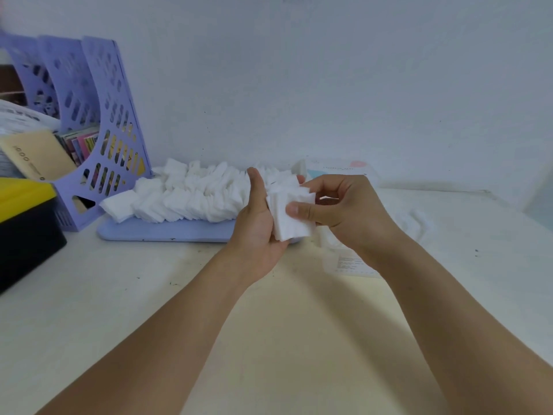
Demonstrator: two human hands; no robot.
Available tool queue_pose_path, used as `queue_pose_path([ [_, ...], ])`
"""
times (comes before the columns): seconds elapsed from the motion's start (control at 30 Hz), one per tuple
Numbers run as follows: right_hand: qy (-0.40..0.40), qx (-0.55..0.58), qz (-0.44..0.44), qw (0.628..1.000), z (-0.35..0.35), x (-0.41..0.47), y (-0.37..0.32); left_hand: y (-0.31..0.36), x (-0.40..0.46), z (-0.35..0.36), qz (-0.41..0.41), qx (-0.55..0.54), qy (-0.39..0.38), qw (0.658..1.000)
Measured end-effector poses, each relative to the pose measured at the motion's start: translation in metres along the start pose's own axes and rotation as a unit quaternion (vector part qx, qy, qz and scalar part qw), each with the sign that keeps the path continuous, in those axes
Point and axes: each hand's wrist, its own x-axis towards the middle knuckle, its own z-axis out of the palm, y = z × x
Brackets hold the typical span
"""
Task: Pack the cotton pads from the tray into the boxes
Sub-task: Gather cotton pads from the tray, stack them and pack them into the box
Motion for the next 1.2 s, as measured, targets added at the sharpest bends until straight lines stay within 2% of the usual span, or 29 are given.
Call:
queue_pose_path([
  [0.23,-0.029,-0.11,-0.041,0.993,0.004,-0.001,-0.003,0.004,-0.005,-0.001,-0.004,-0.025,-0.047,0.999],
  [0.37,-0.025,-0.131,-0.035,0.99,0.002,-0.001,-0.004,0.004,-0.005,-0.003,-0.011,0.011,-0.048,0.999],
  [0.57,-0.061,-0.131,-0.009,0.989,-0.001,-0.001,-0.004,0.004,-0.008,-0.003,-0.025,0.047,-0.055,0.997],
  [0.67,-0.076,-0.123,0.001,0.989,-0.005,-0.001,-0.005,0.007,-0.01,-0.003,-0.027,0.049,-0.02,0.998],
  [0.8,-0.108,-0.057,0.033,0.992,-0.015,-0.003,-0.012,0.008,-0.009,-0.004,-0.028,0.076,0.017,0.997],
  [0.93,-0.134,-0.073,0.026,0.988,-0.021,-0.002,-0.012,0.005,-0.007,-0.005,-0.04,0.139,0.012,0.989],
  [1.03,-0.124,-0.096,0.024,0.987,-0.017,-0.001,-0.009,0.003,-0.007,-0.004,-0.046,0.158,0.015,0.986],
  [1.2,-0.031,-0.103,0.003,0.994,-0.006,0.001,0.004,-0.001,-0.01,0.001,0.0,0.16,-0.007,0.987],
])
